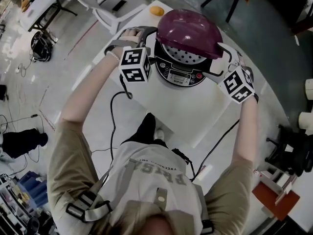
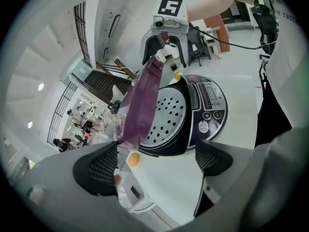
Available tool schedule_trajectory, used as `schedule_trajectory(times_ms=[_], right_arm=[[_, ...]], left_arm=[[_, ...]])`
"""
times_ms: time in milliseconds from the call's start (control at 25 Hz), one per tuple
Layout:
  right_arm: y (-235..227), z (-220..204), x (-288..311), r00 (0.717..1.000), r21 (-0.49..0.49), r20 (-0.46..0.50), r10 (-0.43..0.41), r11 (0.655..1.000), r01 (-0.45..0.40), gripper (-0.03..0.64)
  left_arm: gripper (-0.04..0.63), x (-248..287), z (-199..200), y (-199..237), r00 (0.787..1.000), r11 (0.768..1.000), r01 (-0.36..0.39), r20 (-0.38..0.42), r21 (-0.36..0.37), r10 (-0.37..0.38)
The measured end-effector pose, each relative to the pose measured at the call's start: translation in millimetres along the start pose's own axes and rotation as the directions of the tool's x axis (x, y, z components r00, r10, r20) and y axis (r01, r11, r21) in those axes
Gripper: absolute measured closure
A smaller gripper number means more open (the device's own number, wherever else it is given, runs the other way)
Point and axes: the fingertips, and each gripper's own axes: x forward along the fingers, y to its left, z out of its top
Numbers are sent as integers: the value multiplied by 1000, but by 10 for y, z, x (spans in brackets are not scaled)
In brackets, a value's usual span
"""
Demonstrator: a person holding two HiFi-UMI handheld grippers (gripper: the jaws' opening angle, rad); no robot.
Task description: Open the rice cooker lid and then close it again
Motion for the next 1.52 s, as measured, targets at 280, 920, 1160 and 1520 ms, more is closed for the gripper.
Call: schedule_trajectory(times_ms=[280, 920, 1160, 1520], right_arm=[[170, -95, 33, 998, 7, -29, 57, 998, -57, 150], [370, -156, 103, 987, 19, -42, 152, 988, -151, 150], [473, -251, 144, 979, 37, -67, 191, 981, -189, 150], [578, -316, 194, 970, 43, -82, 228, 973, -225, 150]], left_arm=[[80, 40, -92, -188, 998, 998, 44, -39, 43, -42], [75, 124, -186, -424, 992, 992, 102, -81, 76, -96], [75, 182, -234, -530, 988, 988, 120, -108, 94, -109], [75, 238, -284, -637, 983, 984, 138, -134, 113, -122]])
